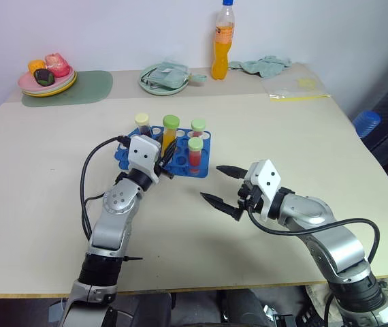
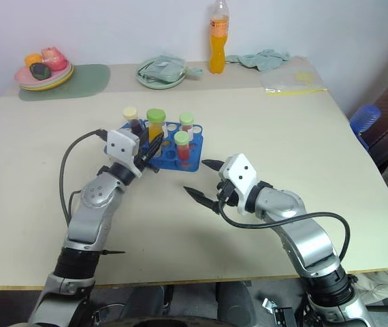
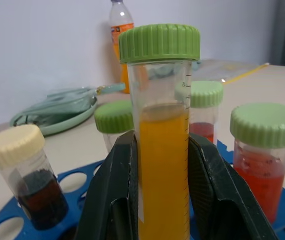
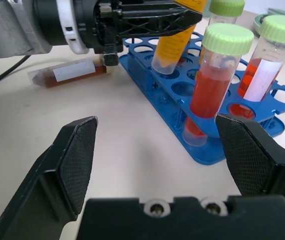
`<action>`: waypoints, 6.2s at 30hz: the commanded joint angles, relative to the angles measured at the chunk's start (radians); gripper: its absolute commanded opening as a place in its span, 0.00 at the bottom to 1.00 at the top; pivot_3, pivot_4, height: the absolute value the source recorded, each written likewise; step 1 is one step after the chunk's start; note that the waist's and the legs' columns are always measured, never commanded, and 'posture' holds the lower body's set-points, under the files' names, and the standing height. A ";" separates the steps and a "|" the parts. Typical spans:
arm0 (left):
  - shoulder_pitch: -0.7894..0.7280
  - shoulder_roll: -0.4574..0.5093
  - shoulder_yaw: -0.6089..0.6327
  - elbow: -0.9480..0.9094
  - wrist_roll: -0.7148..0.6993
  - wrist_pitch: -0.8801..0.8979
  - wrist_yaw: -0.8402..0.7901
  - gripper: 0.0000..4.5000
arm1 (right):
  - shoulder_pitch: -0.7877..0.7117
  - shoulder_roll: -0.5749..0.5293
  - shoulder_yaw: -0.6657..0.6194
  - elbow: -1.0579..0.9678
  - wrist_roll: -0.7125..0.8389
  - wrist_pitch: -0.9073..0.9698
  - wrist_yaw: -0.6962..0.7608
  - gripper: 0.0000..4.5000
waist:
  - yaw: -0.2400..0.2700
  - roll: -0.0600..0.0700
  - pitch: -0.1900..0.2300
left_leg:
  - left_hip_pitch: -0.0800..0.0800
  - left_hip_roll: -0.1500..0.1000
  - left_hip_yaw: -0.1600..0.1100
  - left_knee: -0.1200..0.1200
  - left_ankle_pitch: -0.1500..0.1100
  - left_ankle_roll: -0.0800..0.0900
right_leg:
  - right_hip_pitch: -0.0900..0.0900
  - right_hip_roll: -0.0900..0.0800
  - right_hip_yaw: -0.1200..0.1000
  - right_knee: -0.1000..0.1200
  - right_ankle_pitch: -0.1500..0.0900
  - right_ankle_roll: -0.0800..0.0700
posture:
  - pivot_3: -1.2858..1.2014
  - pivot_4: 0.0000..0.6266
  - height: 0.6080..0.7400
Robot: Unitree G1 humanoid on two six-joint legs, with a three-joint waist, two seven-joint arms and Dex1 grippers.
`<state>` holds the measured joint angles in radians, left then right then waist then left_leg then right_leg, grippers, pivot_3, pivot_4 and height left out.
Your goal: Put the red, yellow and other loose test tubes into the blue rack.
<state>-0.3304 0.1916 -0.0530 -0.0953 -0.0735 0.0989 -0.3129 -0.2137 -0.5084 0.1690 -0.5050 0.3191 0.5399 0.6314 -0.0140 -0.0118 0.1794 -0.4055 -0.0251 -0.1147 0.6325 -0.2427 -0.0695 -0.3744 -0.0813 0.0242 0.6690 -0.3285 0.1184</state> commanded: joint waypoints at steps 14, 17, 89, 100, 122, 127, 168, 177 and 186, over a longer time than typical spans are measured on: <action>-0.040 -0.018 0.009 0.171 -0.027 -0.147 -0.052 0.17 | -0.013 0.011 -0.006 -0.050 0.006 0.005 -0.013 0.93 | 0.000 0.000 0.000 | 0.000 0.000 0.000 0.000 0.000 0.000 | 0.000 0.000 0.000 0.000 0.000 0.000 | 0.52 0.24 1.00; -0.054 -0.026 0.010 0.222 -0.023 -0.188 -0.053 0.17 | -0.015 0.011 -0.005 -0.048 0.004 0.004 -0.013 0.93 | 0.003 0.000 0.000 | 0.000 0.000 0.000 0.000 0.000 0.000 | 0.001 0.000 0.000 0.000 0.000 0.000 | 0.52 0.24 1.00; -0.252 0.727 0.260 -0.099 -1.122 1.356 0.659 0.17 | -0.031 -0.015 0.021 -0.016 0.016 -0.036 0.086 0.93 | -0.025 -0.001 0.000 | 0.000 0.001 -0.001 -0.002 0.000 -0.001 | -0.002 0.001 0.001 0.002 0.000 0.000 | 0.52 0.24 1.00; -0.114 0.449 0.099 -0.163 -0.393 0.263 0.286 0.17 | -0.062 0.008 0.057 0.019 0.011 -0.050 0.116 0.93 | 0.004 0.000 -0.001 | -0.001 0.000 0.001 -0.002 0.003 -0.005 | -0.001 -0.001 0.001 -0.003 0.000 0.000 | 0.52 0.24 1.00; -0.006 0.134 0.055 0.169 -0.046 -0.211 0.123 0.17 | -0.038 -0.011 0.039 -0.018 0.006 -0.033 0.077 0.93 | -0.002 0.000 -0.001 | -0.001 0.000 0.000 -0.001 0.001 -0.001 | -0.001 0.000 0.000 -0.002 0.000 0.000 | 0.52 0.24 1.00; -0.003 0.099 0.063 0.184 -0.039 -0.223 0.118 0.17 | -0.037 -0.009 0.042 -0.019 0.009 -0.033 0.078 0.93 | 0.000 0.000 -0.001 | -0.001 0.000 0.000 -0.001 0.001 -0.001 | 0.000 0.000 0.000 -0.002 0.000 0.000 | 0.52 0.24 1.00; 0.465 0.399 0.361 -0.186 -0.281 0.025 -0.186 0.98 | 0.018 -0.148 -0.240 0.033 0.095 0.008 0.096 0.93 | 0.004 0.001 -0.001 | 0.001 0.001 -0.001 -0.002 0.000 0.000 | 0.002 0.000 -0.001 -0.002 0.000 0.000 | 0.52 0.24 1.00; 0.463 0.414 0.377 -0.191 -0.282 0.050 -0.215 0.98 | 0.082 -0.251 -0.356 0.163 0.063 -0.060 0.141 0.93 | -0.004 0.001 -0.001 | 0.001 0.001 0.000 -0.002 0.000 0.000 | 0.002 0.000 -0.001 -0.003 0.000 0.000 | 0.52 0.24 1.00; 0.466 0.366 0.341 -0.224 -0.252 0.084 -0.172 0.98 | 0.060 -0.242 -0.322 0.208 0.045 -0.095 0.160 0.93 | -0.001 0.001 -0.001 | 0.001 0.002 0.000 -0.002 0.000 0.000 | 0.002 0.000 0.000 -0.003 0.000 0.000 | 0.52 0.24 1.00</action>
<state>0.1330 0.5586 0.2869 -0.2813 -0.3335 0.1820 -0.4956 -0.1375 -0.7514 -0.1504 -0.2850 0.3652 0.4705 0.7844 -0.0145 -0.0110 0.1783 -0.4041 -0.0234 -0.1145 0.6304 -0.2430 -0.0691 -0.3721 -0.0811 0.0238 0.6662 -0.3284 0.1182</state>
